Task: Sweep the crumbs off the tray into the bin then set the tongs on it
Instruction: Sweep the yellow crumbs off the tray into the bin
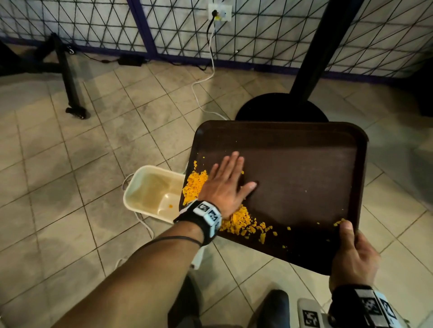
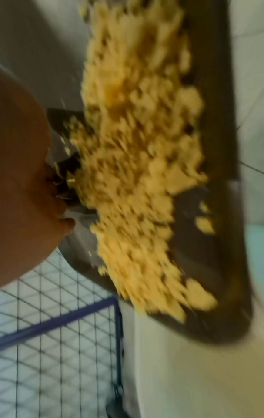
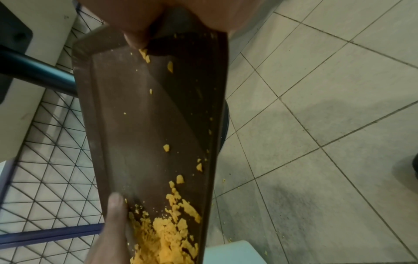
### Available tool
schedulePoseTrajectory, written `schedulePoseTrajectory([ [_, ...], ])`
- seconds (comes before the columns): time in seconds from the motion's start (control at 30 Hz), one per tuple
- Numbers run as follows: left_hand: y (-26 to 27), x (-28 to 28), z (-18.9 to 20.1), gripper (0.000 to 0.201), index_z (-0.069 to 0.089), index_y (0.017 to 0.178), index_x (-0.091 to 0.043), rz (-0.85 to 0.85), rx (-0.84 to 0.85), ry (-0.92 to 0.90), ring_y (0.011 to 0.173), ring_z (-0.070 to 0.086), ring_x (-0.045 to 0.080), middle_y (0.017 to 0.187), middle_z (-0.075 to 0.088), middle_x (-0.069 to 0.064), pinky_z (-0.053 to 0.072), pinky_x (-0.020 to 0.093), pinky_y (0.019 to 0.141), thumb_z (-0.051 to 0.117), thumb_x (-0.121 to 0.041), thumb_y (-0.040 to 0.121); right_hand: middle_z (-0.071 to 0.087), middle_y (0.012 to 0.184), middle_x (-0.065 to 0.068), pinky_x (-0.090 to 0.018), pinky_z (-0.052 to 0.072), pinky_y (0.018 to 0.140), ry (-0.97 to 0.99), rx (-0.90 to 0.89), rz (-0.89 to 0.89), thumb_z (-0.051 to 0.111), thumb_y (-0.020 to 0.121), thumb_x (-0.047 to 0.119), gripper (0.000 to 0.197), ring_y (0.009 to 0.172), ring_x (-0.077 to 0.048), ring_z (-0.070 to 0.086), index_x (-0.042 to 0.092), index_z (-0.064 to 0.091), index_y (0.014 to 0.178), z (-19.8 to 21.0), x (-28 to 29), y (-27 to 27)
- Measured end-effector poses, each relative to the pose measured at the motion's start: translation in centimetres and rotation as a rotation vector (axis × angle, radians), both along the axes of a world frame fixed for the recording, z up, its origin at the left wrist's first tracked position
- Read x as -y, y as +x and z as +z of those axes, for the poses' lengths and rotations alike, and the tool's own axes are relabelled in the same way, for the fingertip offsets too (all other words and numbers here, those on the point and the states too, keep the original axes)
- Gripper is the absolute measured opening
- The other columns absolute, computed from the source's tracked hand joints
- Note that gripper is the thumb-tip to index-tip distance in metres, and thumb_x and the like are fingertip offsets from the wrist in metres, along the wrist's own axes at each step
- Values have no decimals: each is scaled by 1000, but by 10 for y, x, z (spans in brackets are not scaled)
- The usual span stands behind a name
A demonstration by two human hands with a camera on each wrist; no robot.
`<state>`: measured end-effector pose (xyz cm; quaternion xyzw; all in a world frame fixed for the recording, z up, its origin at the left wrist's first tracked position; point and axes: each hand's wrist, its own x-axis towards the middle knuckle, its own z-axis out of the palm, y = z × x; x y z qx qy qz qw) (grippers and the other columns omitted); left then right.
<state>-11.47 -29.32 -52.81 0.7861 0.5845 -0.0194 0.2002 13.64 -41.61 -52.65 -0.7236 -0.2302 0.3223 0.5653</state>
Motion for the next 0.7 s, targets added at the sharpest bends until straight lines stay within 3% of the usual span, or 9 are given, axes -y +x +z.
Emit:
schedulePoseTrajectory([
  [0.1, -30, 4, -7, 80, -13, 155, -22, 86, -50, -62, 149, -16, 13, 160, -24, -5, -4, 38, 122, -2, -72, 92, 65, 68, 7, -13, 52, 54, -9, 13, 2, 54, 94, 46, 28, 73, -17, 60, 32, 72, 78, 2, -3, 0],
  [0.17, -32, 1, -4, 81, -10, 155, -22, 97, -41, -65, 149, -16, 12, 161, -21, -5, -5, 37, 122, -1, -72, 92, 65, 74, 6, -16, 53, 58, 0, 18, 1, 56, 91, 52, 26, 74, -18, 61, 38, 73, 79, 3, -4, -3],
  [0.23, -20, -4, 5, 79, -7, 156, -22, 77, -4, -25, 149, -14, 12, 162, -19, -5, -5, 37, 122, 1, -70, 93, 64, 76, 2, -20, 53, 61, 8, 20, -5, 58, 87, 59, 27, 74, -18, 60, 37, 73, 79, 3, -6, -7],
  [0.4, 44, -14, 33, 75, 2, 158, -21, -94, 129, 97, 151, -8, 14, 165, -10, -4, -3, 37, 122, 15, -65, 98, 65, 81, 2, -14, 54, 60, 34, -17, -18, 54, 94, 45, 25, 79, -18, 61, 38, 73, 80, 3, -11, -15],
  [0.53, 73, -11, 32, 75, 2, 157, -20, -233, 109, 119, 151, -8, 16, 165, -9, -2, -2, 38, 122, 16, -64, 99, 67, 88, 1, -10, 54, 59, 34, -36, -23, 52, 97, 41, 26, 81, -18, 63, 30, 71, 83, 3, -12, -20],
  [0.6, 63, -7, 22, 74, -1, 157, -21, -217, 77, 104, 150, -10, 15, 164, -13, -3, -1, 40, 123, 14, -65, 98, 66, 88, 0, -9, 52, 58, 39, -21, -30, 52, 98, 40, 26, 79, -17, 62, 25, 69, 85, 4, -12, -23],
  [0.7, 22, 2, -2, 74, -9, 156, -25, -108, 26, 14, 149, -15, 13, 161, -22, -7, -3, 39, 122, 11, -66, 97, 64, 86, -3, -8, 51, 55, 38, -20, -41, 51, 99, 38, 29, 69, -5, 62, 15, 69, 101, 3, -11, -21],
])
